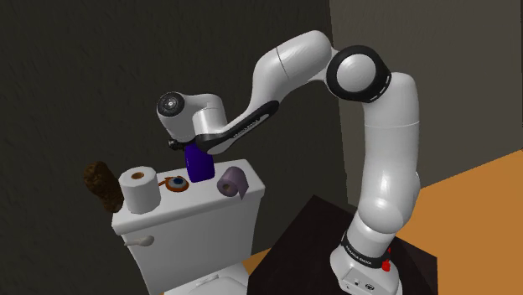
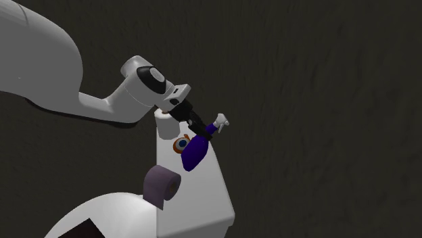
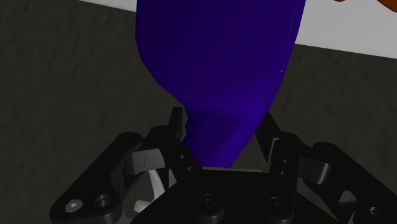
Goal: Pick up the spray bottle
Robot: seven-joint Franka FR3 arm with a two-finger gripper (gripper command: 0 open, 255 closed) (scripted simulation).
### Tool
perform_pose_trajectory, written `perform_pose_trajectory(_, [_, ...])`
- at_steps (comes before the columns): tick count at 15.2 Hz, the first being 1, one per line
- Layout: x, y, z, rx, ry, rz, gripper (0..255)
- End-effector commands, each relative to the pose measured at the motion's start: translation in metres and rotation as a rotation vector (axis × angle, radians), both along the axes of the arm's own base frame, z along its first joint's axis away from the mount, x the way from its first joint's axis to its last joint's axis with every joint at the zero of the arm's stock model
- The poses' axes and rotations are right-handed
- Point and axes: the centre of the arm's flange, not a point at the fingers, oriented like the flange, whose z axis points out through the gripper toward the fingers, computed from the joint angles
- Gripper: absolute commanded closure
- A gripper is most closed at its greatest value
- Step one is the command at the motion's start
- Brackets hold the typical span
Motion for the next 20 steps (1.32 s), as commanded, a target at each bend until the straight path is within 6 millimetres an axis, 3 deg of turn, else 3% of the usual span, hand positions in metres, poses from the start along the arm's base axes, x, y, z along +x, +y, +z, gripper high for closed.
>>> perform_pose_trajectory(1, [0.000, 0.000, -0.001, 0.000, 0.001, 0.000, 255])
perform_pose_trajectory(7, [0.000, 0.000, -0.001, 0.000, 0.001, 0.000, 255])
perform_pose_trajectory(20, [0.000, 0.000, 0.068, 0.000, 0.001, 0.000, 255])
